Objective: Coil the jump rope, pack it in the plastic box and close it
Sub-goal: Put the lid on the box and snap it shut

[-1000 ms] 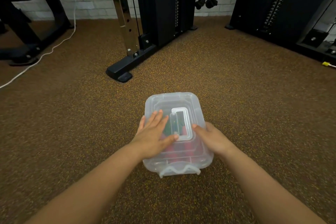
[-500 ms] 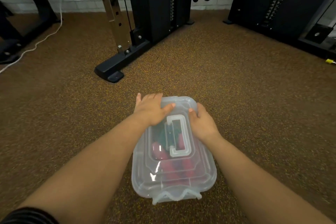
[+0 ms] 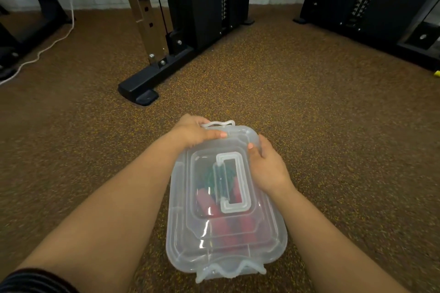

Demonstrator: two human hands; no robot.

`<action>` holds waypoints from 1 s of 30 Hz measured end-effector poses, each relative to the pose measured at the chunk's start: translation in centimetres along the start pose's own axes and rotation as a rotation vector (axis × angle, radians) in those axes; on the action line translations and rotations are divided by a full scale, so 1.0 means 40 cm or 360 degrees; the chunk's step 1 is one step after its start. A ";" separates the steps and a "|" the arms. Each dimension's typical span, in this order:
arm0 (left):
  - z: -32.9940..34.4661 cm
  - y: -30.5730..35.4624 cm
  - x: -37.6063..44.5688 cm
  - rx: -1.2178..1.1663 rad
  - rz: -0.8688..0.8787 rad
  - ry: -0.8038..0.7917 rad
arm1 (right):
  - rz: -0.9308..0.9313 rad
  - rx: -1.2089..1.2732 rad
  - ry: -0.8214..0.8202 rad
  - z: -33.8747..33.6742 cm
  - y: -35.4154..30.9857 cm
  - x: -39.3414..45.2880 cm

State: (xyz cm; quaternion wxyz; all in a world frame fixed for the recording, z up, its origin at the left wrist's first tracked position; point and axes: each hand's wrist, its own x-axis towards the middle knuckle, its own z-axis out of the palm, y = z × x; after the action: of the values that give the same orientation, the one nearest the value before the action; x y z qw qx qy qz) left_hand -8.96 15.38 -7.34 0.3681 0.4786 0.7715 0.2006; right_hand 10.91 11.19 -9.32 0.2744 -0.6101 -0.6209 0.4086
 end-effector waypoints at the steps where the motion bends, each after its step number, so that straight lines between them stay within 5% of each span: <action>1: 0.006 -0.007 -0.005 0.0026 0.0069 0.0048 | 0.0002 -0.0011 0.0003 0.001 0.000 0.001; 7: 0.020 -0.025 -0.021 0.0081 0.0321 0.0229 | -0.0010 -0.0081 0.0019 0.008 0.000 0.009; 20: 0.041 -0.034 -0.100 0.0515 0.0265 0.0389 | 0.0124 -0.0041 -0.0005 -0.002 -0.007 -0.011; 25: 0.064 -0.124 -0.281 -0.0433 -0.0129 0.0258 | 0.0169 0.0054 -0.0195 -0.047 0.006 -0.100; 30: 0.059 -0.168 -0.371 -0.0753 -0.0176 0.0088 | 0.0068 0.0046 -0.0266 -0.061 0.031 -0.182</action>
State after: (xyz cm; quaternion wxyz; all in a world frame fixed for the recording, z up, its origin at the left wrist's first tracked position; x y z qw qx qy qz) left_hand -7.13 -0.97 -7.73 0.4590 0.3305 0.7378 0.3685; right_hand 14.38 4.36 -7.96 0.2216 -0.5829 -0.6224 0.4729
